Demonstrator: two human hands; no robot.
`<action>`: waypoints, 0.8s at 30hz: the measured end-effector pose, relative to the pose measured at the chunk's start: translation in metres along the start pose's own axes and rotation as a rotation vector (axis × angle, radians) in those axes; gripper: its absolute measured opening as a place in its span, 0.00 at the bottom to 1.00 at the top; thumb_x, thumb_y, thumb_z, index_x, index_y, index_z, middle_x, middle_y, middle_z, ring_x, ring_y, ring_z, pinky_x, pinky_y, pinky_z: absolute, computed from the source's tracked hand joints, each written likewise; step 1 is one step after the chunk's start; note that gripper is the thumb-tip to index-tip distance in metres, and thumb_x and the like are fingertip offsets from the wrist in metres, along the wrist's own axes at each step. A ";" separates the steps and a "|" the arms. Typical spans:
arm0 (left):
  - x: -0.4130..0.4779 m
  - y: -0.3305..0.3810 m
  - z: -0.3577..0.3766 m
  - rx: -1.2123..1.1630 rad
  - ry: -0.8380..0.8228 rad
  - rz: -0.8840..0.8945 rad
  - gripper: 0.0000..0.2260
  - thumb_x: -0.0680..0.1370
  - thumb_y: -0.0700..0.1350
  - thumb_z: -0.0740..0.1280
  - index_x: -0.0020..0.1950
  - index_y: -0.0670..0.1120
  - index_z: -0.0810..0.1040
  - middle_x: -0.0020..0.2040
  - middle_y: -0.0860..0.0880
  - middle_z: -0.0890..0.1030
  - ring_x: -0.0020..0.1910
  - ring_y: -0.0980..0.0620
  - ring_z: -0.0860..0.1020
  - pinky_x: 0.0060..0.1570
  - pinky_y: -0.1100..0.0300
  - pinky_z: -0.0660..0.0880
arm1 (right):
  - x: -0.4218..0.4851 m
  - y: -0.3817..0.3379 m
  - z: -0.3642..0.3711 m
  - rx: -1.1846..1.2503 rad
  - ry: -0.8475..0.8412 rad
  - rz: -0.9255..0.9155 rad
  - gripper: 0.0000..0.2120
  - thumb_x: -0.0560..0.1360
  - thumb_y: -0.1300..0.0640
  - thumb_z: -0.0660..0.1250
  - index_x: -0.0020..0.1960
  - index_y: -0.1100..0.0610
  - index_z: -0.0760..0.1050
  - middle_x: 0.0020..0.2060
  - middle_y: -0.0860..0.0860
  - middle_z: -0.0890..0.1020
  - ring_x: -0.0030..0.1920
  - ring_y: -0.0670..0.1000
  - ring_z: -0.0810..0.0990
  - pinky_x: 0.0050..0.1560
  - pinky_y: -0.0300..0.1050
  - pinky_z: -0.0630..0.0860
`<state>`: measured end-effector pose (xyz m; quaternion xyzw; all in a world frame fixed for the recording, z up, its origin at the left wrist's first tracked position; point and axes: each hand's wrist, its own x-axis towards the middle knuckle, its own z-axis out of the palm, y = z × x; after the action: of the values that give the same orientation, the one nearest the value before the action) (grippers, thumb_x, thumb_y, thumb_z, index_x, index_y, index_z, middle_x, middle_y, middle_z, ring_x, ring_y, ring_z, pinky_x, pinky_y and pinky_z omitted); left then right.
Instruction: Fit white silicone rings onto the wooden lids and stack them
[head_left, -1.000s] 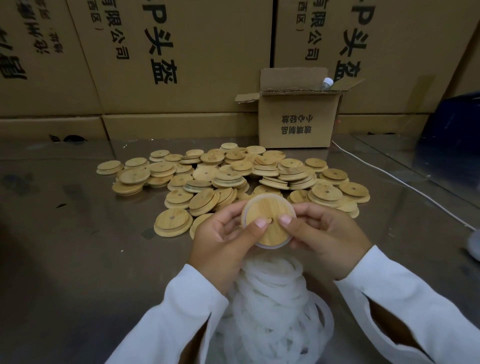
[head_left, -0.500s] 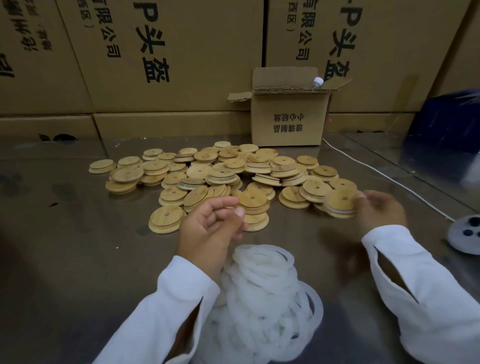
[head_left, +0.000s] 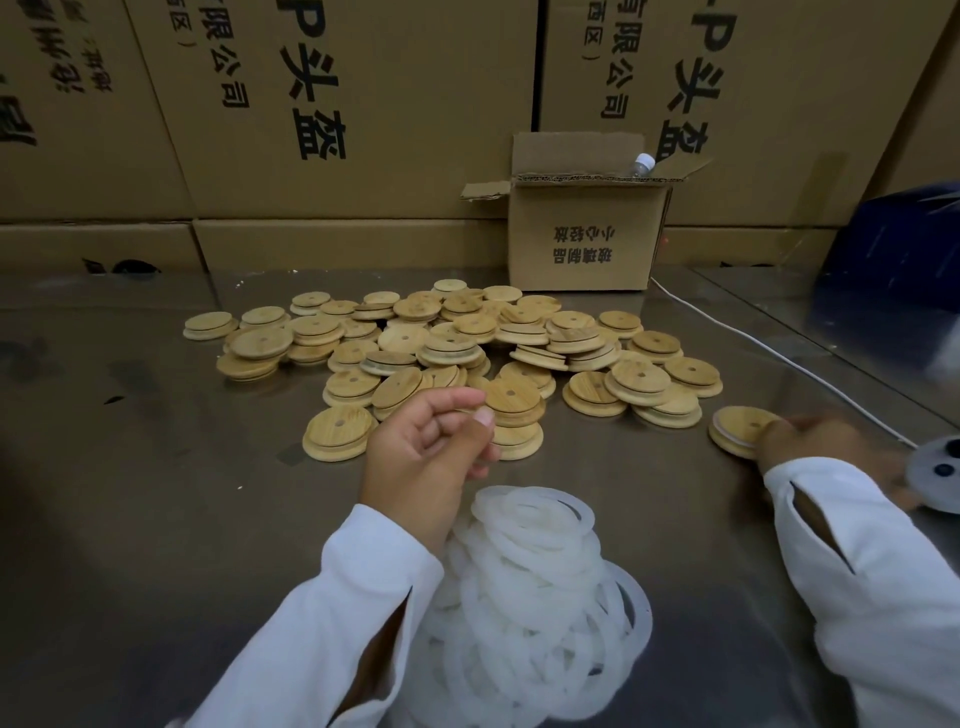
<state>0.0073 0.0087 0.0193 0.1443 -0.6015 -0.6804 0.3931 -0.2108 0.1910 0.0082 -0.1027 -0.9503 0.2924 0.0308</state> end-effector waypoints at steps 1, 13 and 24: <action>0.000 0.000 0.000 -0.002 0.001 0.001 0.06 0.74 0.34 0.66 0.45 0.45 0.78 0.28 0.52 0.79 0.29 0.57 0.78 0.31 0.65 0.75 | 0.000 -0.001 -0.001 -0.054 -0.003 -0.004 0.20 0.75 0.47 0.58 0.61 0.58 0.73 0.60 0.62 0.72 0.63 0.65 0.66 0.66 0.59 0.62; 0.007 -0.002 -0.003 -0.039 0.048 -0.033 0.08 0.73 0.35 0.67 0.49 0.47 0.76 0.28 0.54 0.80 0.28 0.58 0.78 0.29 0.65 0.76 | -0.109 -0.048 0.033 0.248 -0.170 -1.048 0.06 0.71 0.56 0.65 0.47 0.48 0.78 0.36 0.42 0.77 0.50 0.50 0.73 0.55 0.49 0.68; 0.008 -0.001 -0.005 -0.059 0.030 -0.056 0.08 0.74 0.35 0.67 0.48 0.47 0.76 0.29 0.53 0.80 0.29 0.57 0.78 0.30 0.64 0.76 | -0.086 -0.115 0.062 0.036 -0.483 -0.485 0.23 0.68 0.36 0.65 0.34 0.57 0.73 0.33 0.53 0.74 0.39 0.55 0.74 0.37 0.42 0.66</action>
<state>0.0047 -0.0008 0.0197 0.1595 -0.5707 -0.7063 0.3872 -0.1545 0.0460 0.0219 0.1992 -0.9215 0.3091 -0.1248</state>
